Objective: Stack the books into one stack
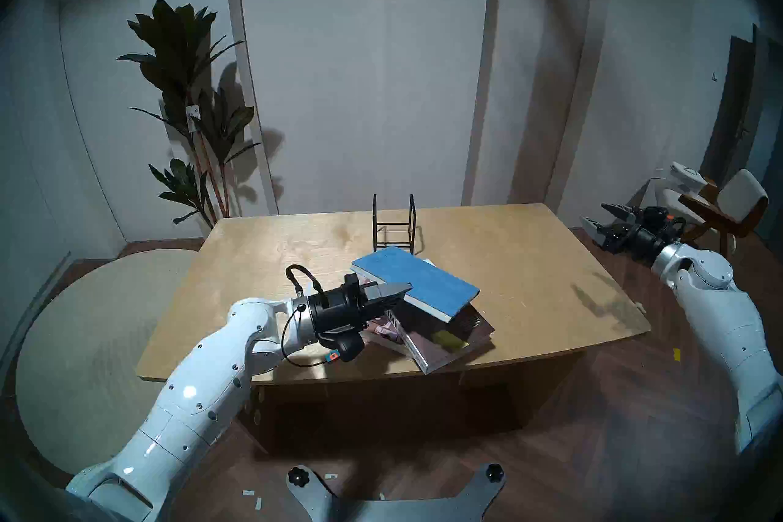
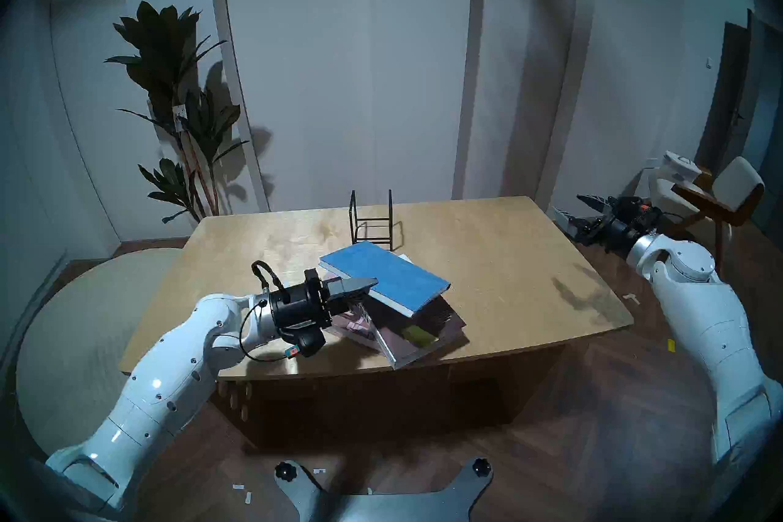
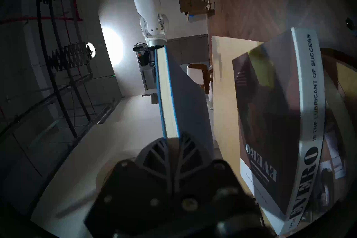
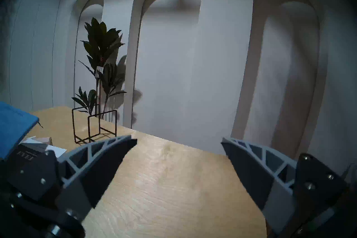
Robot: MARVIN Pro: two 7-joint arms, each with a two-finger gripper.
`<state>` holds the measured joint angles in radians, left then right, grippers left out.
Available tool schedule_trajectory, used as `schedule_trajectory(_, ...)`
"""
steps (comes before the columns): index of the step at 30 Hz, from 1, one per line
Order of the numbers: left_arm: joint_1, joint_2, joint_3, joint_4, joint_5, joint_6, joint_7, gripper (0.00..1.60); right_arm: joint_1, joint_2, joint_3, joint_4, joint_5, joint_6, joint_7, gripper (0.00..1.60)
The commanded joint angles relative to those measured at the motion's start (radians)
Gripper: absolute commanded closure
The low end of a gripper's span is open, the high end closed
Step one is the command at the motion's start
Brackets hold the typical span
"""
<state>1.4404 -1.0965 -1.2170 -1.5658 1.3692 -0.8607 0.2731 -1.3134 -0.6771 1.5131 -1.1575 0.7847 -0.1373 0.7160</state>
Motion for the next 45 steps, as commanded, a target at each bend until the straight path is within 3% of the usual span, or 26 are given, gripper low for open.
schedule_trajectory(1, -0.028, -0.037, 0.012, 0.019, 0.072, 0.044, 0.094, 1.60, 0.016, -0.001, 0.007, -0.003, 0.001, -0.015, 0.003, 0.00)
schedule_trajectory(18, -0.071, -0.062, 0.066, 0.139, 0.280, 0.164, 0.313, 1.60, 0.022, -0.002, 0.006, 0.008, 0.001, -0.026, 0.022, 0.00)
schedule_trajectory(33, -0.165, -0.021, 0.130, 0.270, 0.479, 0.240, 0.507, 1.60, 0.028, -0.004, 0.005, 0.018, 0.001, -0.034, 0.037, 0.00)
schedule_trajectory(34, -0.174, -0.016, 0.134, 0.276, 0.490, 0.241, 0.517, 1.56, 0.028, -0.004, 0.005, 0.019, 0.001, -0.034, 0.038, 0.00)
schedule_trajectory(35, -0.187, -0.011, 0.138, 0.285, 0.503, 0.241, 0.529, 1.41, 0.029, -0.005, 0.005, 0.019, 0.001, -0.035, 0.039, 0.00)
schedule_trajectory(36, -0.192, -0.010, 0.137, 0.286, 0.508, 0.243, 0.537, 1.02, 0.029, -0.005, 0.005, 0.020, 0.001, -0.035, 0.039, 0.00)
schedule_trajectory(39, -0.226, -0.002, 0.147, 0.295, 0.548, 0.250, 0.571, 0.82, 0.030, -0.005, 0.004, 0.022, 0.001, -0.036, 0.042, 0.00)
schedule_trajectory(40, -0.224, -0.002, 0.141, 0.290, 0.558, 0.252, 0.576, 0.13, 0.031, -0.005, 0.004, 0.022, 0.001, -0.037, 0.043, 0.00)
schedule_trajectory(41, -0.242, 0.000, 0.147, 0.297, 0.571, 0.249, 0.588, 0.00, 0.031, -0.005, 0.004, 0.023, 0.001, -0.038, 0.043, 0.00)
schedule_trajectory(45, -0.270, 0.004, 0.156, 0.297, 0.616, 0.265, 0.633, 0.00, 0.033, -0.006, 0.004, 0.025, 0.001, -0.040, 0.045, 0.00)
